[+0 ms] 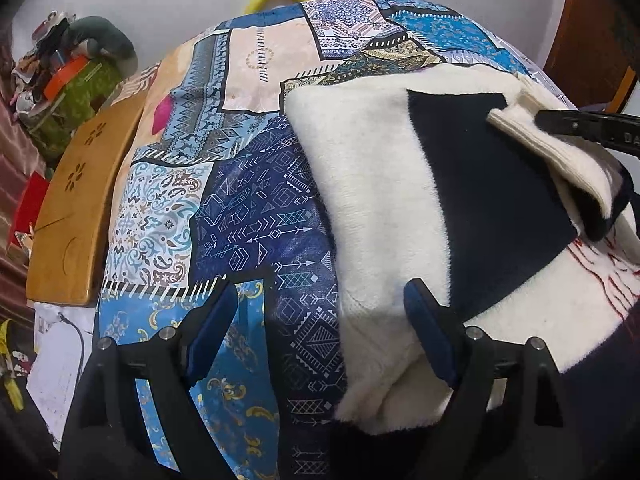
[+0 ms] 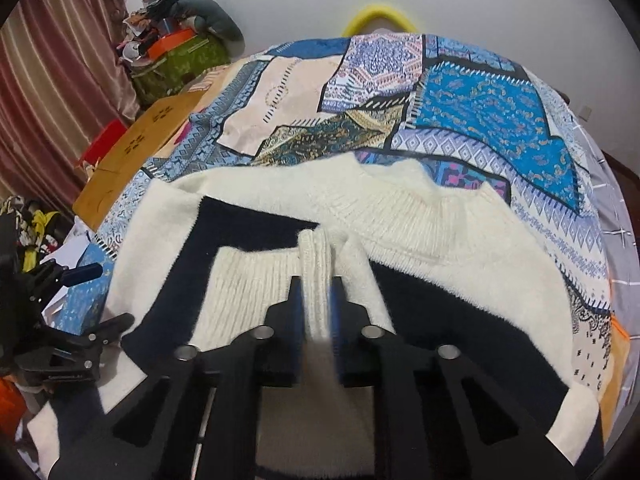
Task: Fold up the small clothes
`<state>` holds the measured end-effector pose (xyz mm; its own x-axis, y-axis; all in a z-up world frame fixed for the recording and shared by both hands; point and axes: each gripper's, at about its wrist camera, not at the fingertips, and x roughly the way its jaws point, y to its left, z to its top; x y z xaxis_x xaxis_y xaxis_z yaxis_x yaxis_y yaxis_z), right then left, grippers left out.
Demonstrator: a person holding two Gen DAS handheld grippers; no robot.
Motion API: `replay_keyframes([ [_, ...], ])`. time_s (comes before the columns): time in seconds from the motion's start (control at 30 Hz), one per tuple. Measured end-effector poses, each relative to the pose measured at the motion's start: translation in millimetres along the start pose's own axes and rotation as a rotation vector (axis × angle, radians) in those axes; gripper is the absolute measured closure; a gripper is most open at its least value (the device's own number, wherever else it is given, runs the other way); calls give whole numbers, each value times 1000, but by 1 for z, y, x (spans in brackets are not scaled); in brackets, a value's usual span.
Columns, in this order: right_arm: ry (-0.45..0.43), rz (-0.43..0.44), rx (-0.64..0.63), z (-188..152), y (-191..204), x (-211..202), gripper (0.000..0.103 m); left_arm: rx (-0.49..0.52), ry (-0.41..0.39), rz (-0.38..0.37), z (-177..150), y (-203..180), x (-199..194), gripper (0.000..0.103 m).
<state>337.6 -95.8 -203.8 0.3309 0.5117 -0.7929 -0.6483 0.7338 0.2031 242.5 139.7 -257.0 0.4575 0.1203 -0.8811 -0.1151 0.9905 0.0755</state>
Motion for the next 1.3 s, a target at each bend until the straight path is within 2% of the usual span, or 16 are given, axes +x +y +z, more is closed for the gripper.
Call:
replay_keyframes([
  [0.13,-70,-18,-1,-1,0,-23,95,-20,16,-10,1,4,0,14],
  [0.23,-169,-52,14,-1,-7,-58,95,-45,38,-20,1,10,-7,14],
  [0.37,-261,-94,62,-1,-24,-100,95,-39,30,4,-3,14,-19,14],
  [0.6,-326,-144,138,-12,-57,-149,95,-71,25,7,-19,20,-41,14],
  [1.07,-410,-206,310,-51,-101,-197,96,-64,72,46,-29,7,-27,14],
  [1.17,-396,-209,339,-62,-107,-195,96,-57,67,57,-30,5,-26,14],
  [1.3,-318,-230,382,-82,-118,-174,96,-68,61,71,-30,7,-25,14],
])
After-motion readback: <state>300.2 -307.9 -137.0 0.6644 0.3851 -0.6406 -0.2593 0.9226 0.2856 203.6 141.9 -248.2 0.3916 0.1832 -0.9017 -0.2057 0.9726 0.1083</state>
